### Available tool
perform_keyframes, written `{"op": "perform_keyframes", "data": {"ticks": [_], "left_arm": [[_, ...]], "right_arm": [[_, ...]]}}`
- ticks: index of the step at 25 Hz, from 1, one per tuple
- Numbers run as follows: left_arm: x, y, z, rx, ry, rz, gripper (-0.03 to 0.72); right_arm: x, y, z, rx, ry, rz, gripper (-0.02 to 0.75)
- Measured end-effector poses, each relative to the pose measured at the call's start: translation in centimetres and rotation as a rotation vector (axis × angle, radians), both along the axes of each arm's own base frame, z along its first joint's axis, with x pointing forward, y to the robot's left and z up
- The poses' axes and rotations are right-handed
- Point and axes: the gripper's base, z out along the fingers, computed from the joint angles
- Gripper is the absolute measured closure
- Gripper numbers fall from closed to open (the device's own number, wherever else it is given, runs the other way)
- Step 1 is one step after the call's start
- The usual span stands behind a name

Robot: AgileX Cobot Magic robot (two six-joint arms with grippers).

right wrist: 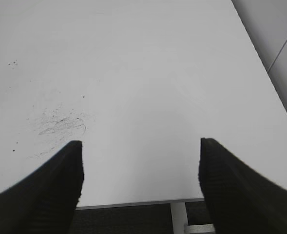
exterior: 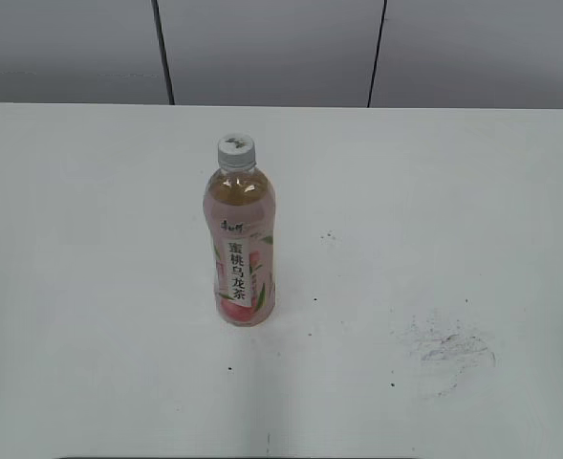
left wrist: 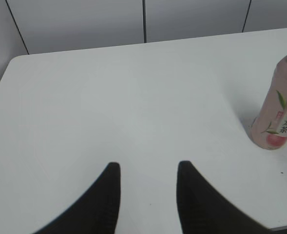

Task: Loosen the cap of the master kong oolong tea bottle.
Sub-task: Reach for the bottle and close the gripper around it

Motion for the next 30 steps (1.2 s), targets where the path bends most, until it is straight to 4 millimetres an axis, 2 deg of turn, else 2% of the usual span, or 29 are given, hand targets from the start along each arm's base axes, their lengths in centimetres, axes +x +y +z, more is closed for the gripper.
{"op": "perform_keyframes", "data": {"ticks": [7, 13, 19, 26, 28, 30], "left_arm": [[0.1, -0.1, 0.3, -0.010, -0.008, -0.007, 0.449], [2.5, -0.2, 2.9, -0.022, -0.167, -0.009, 0.448], [7.7, -0.7, 4.2, -0.067, -0.182, -0.016, 0.440], [15.5, -1.3, 3.7, -0.184, -0.178, 0.002, 0.431], [17.6, -1.9, 3.2, -0.167, -0.191, -0.024, 0.406], [19.9, -2.8, 2.7, -0.152, -0.230, -0.055, 0.336]], "right_arm": [[0.0, 0.0, 0.0, 0.000, 0.000, 0.000, 0.183], [0.0, 0.0, 0.0, 0.000, 0.000, 0.000, 0.183], [0.0, 0.0, 0.0, 0.000, 0.000, 0.000, 0.183], [0.0, 0.0, 0.0, 0.000, 0.000, 0.000, 0.183], [0.0, 0.0, 0.0, 0.000, 0.000, 0.000, 0.183], [0.0, 0.0, 0.0, 0.000, 0.000, 0.000, 0.183]]}}
